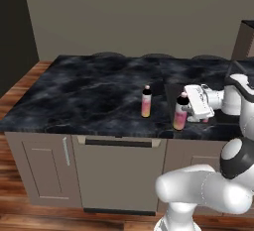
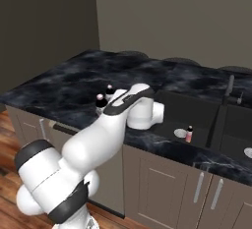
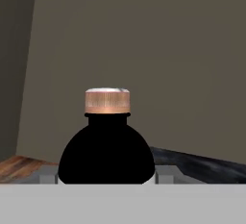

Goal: Place the large bottle from the dining counter next to the other large bottle outside the sink, and place the small bottle from the dining counter next to the other small bottle inside the sink.

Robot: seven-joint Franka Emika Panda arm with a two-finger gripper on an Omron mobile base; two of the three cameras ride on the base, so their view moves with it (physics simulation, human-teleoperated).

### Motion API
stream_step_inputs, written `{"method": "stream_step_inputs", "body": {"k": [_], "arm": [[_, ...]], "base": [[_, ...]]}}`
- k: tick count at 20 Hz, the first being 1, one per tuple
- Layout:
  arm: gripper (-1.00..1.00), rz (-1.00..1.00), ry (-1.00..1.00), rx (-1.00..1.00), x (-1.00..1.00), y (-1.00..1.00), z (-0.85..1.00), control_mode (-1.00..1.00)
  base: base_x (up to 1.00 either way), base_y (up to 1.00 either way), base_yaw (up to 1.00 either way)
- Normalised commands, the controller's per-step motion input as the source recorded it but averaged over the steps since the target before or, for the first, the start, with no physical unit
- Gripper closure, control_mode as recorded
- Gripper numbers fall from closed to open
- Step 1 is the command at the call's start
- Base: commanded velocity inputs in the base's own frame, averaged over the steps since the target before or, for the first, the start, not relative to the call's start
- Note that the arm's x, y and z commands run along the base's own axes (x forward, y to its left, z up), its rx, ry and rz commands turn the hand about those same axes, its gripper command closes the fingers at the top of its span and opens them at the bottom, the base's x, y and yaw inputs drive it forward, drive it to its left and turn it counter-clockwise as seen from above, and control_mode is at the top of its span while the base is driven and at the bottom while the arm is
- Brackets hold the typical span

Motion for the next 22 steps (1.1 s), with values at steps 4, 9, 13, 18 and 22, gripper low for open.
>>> {"method": "stream_step_inputs", "body": {"k": [4,9,13,18,22], "arm": [[1.0,-0.11,-0.03,0.01,0.43,-0.13,-0.2,-1.0],[1.0,-0.11,-0.03,0.02,0.48,-0.08,-0.19,-1.0],[1.0,-0.08,0.0,0.06,0.37,-0.08,-0.16,-1.0],[1.0,-0.02,0.0,0.09,0.34,-0.15,-0.12,-1.0],[1.0,0.0,0.0,0.1,0.37,-0.21,-0.1,-1.0]], "base": [[0.0,0.0,0.0],[0.0,0.0,0.0],[0.0,0.0,0.0],[0.0,0.0,0.0],[0.0,0.0,0.0]]}}
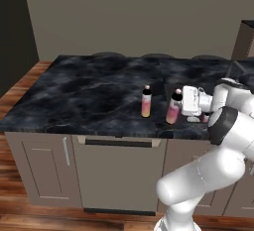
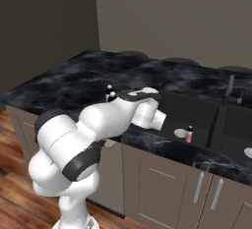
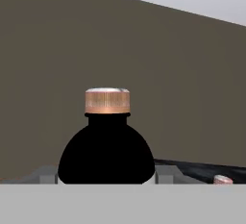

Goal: Place the large bottle from the dining counter next to the other large bottle outside the sink, and place the small bottle from the dining counter next to the other small bottle inside the sink.

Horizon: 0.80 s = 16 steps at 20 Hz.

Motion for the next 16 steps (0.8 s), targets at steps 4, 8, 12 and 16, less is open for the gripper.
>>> {"method": "stream_step_inputs", "body": {"k": [4,8,12,16], "arm": [[1.0,0.02,0.0,0.1,0.25,-0.18,-0.09,-1.0],[1.0,0.02,-0.01,0.04,0.2,-0.12,-0.11,-1.0],[1.0,0.01,-0.04,0.02,0.23,-0.08,-0.12,-1.0],[1.0,0.0,-0.04,0.02,0.25,0.0,-0.15,-1.0]], "base": [[0.0,0.0,0.0],[0.0,0.0,0.0],[0.0,0.0,0.0],[0.0,0.0,0.0]]}}
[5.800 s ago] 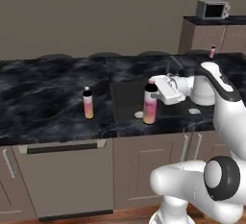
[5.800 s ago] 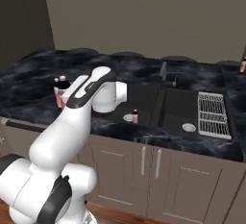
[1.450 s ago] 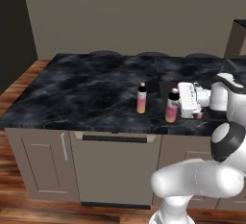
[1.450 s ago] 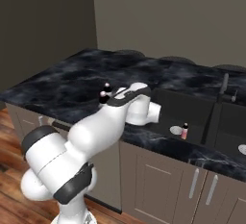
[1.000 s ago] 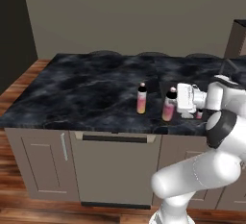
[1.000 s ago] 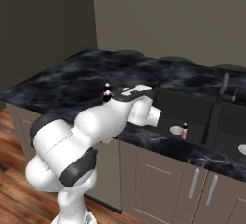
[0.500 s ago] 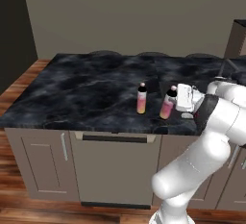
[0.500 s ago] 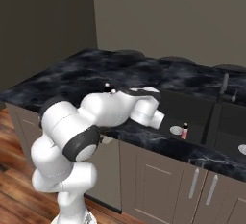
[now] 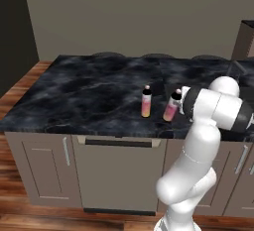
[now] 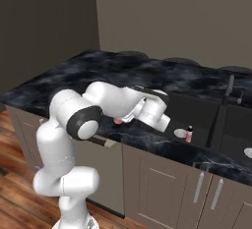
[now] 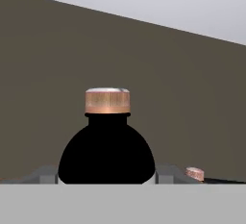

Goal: Place the large bottle from the dining counter next to the other large bottle outside the sink, and place the small bottle from the dining counter next to the other small bottle inside the sink.

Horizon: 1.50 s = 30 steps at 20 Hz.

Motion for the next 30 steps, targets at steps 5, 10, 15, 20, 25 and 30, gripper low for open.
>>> {"method": "stream_step_inputs", "body": {"k": [5,10,15,20,25,30], "arm": [[1.0,0.0,-0.01,0.0,0.24,0.0,-0.13,-1.0],[1.0,0.0,0.0,0.0,0.23,0.0,-0.07,-1.0],[1.0,-0.01,0.04,0.0,0.27,0.0,-0.01,-1.0],[1.0,-0.04,0.06,-0.02,0.25,0.04,-0.01,-1.0],[1.0,-0.05,0.08,-0.03,0.21,0.02,-0.01,-1.0],[1.0,-0.03,0.06,-0.02,0.21,0.0,-0.04,-1.0]], "base": [[0.0,0.0,0.0],[0.0,0.0,0.0],[0.0,0.0,0.0],[0.0,0.0,0.0],[0.0,0.0,0.0],[0.0,0.0,0.0]]}}
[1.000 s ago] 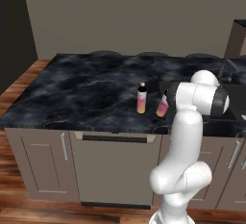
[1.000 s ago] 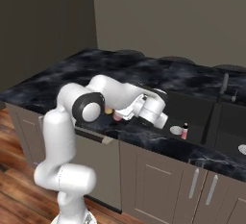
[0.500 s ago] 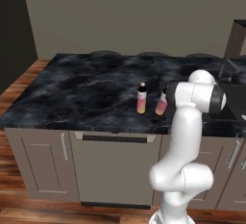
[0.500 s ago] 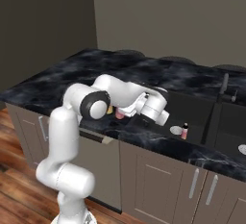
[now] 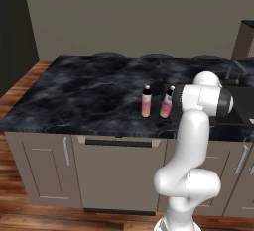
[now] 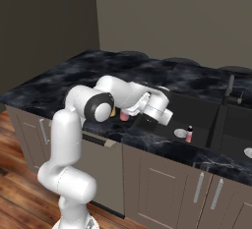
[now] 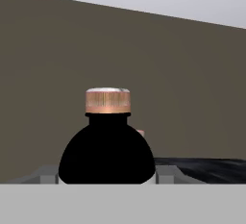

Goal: Place the large bottle from the dining counter next to the other large bottle outside the sink, and place the small bottle from the dining counter next to the other small bottle inside the sink.

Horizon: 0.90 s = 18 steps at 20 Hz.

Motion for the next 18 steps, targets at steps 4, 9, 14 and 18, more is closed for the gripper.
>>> {"method": "stream_step_inputs", "body": {"k": [4,9,14,18], "arm": [[1.0,-0.02,0.04,-0.01,0.19,0.03,-0.06,-1.0],[1.0,-0.02,0.02,-0.02,0.17,0.08,-0.09,-1.0],[1.0,-0.02,0.0,-0.03,0.14,0.11,-0.13,-1.0],[1.0,-0.01,0.0,-0.04,0.13,0.09,-0.16,-1.0]], "base": [[0.0,0.0,0.0],[0.0,0.0,0.0],[0.0,0.0,0.0],[0.0,0.0,0.0]]}}
